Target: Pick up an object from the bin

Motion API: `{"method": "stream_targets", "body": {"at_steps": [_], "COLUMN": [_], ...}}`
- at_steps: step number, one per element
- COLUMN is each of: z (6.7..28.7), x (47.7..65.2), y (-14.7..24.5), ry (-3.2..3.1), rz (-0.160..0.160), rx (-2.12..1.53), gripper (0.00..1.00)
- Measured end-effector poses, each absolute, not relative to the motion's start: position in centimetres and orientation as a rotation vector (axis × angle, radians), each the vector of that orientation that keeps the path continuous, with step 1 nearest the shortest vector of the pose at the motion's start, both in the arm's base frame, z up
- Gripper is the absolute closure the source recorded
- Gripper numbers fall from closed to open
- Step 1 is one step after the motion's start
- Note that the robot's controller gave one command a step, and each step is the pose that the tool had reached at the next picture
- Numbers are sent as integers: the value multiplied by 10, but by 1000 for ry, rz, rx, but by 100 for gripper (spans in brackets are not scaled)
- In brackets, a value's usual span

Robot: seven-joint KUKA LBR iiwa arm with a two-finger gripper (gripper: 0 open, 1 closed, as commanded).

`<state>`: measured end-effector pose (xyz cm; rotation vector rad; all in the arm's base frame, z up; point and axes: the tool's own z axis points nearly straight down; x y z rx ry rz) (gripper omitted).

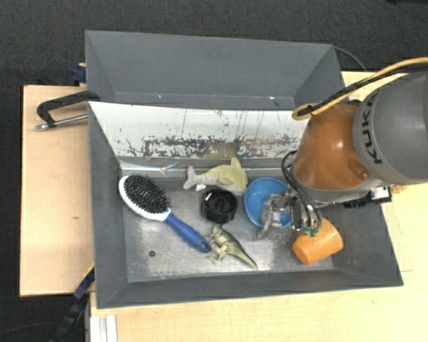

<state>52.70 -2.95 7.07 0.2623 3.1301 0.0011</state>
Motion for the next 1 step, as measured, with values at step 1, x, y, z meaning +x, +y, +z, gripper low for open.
{"method": "stream_targets", "body": {"at_steps": [1], "z": [248], "x": [536], "y": [-32], "ry": [3112], "rz": [2], "rx": [297], "gripper": [100]}}
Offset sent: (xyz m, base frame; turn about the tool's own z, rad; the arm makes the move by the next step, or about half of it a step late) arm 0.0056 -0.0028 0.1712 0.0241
